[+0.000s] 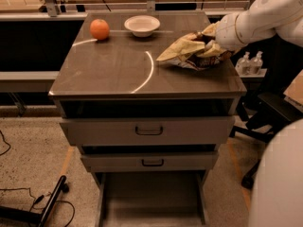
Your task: Pick brown chip bag from bottom drawer and place on counter
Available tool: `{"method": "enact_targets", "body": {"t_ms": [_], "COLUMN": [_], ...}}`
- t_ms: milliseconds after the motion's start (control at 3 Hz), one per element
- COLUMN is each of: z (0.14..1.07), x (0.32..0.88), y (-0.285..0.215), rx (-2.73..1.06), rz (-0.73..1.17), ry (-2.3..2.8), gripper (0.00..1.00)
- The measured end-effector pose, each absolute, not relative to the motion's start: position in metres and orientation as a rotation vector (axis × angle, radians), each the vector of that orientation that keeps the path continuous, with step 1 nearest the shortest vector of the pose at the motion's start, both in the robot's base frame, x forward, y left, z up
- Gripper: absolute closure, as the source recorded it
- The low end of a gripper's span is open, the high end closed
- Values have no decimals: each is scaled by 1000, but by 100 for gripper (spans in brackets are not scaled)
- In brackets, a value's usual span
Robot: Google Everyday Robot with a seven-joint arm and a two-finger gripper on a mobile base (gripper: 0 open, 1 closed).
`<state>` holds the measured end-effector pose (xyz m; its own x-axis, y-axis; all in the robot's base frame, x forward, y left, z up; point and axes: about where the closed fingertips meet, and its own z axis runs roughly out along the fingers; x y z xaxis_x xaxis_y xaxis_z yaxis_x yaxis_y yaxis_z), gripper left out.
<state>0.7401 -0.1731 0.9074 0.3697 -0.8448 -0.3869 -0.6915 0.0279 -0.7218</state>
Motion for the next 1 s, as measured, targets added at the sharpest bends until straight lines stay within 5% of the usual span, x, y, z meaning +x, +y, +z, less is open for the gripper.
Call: {"method": "enact_targets", "body": {"t_ms": [333,1000], "z": [917,944], "x": [783,796], "y": [-174,-163], "rx": [-1667,-1663], "rz": [-212,-256], "ry": [1316,1248], "gripper": [100,59]}}
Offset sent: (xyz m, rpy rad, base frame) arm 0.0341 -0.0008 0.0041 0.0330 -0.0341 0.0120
